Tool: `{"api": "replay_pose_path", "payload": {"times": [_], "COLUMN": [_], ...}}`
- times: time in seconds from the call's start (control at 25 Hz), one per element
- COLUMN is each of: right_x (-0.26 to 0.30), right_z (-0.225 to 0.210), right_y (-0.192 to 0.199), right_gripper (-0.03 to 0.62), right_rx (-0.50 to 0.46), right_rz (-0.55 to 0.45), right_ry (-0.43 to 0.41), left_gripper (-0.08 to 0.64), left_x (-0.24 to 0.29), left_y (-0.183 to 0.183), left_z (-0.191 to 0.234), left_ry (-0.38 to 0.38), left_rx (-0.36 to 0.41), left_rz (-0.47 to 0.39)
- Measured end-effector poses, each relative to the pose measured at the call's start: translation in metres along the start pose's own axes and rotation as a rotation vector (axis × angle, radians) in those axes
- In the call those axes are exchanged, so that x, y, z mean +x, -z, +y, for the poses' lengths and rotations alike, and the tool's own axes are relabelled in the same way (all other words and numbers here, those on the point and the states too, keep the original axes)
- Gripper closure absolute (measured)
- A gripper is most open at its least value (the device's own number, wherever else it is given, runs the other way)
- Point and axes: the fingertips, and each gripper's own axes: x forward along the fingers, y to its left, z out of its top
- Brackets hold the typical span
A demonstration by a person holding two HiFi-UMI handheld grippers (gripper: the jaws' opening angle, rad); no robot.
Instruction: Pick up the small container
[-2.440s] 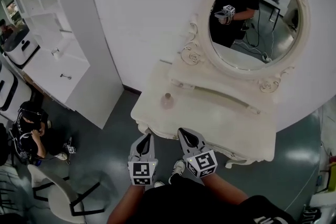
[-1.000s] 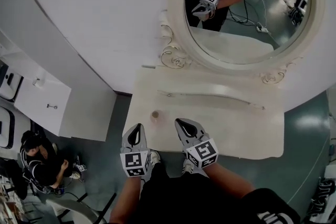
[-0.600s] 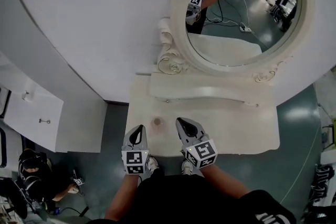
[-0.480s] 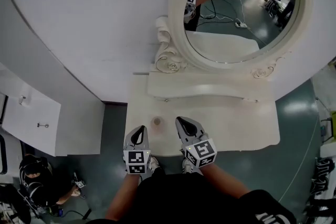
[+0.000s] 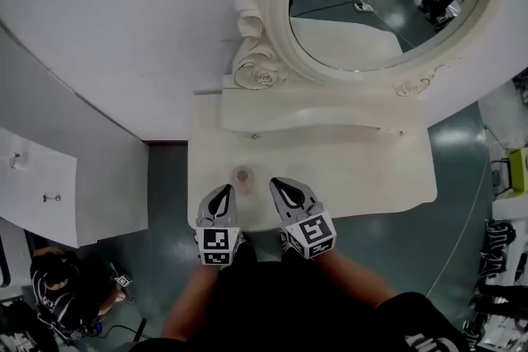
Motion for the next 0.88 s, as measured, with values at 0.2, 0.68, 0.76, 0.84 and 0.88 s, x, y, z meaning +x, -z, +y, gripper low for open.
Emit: {"api": "replay_pose_path", "payload": {"times": [0.2,0.68,0.76,0.84,0.88], "right_x": [0.003,0.014,0.014,0.014,0.014], "right_z": [0.001,0.0,-0.005,-0.009,-0.012], "right_y": [0.016,0.061,0.064,0.066,0.067], "right_gripper": [0.586,0.586,0.586,0.586,0.586], "right_rx": [-0.006,0.003,0.006,0.009,0.009], "right_rz": [0.037,0.103,0.11,0.115,0.117], "right_ry": [0.002,-0.02,-0.016,-0.01,-0.006], "left_gripper": [0.365,0.133,0.13,0.13,0.13], "left_x": [0.012,0.06,0.069,0.077,0.08], "left_y": [0.013,0.059,0.062,0.064,0.065], "left_z": [-0.007,-0.029,-0.028,-0.026,-0.025], "left_ry": [0.035,0.113,0.111,0.109,0.109], "left_rx": [-0.003,0.06,0.068,0.075,0.077], "left_rz": [0.029,0.182,0.197,0.211,0.217]}}
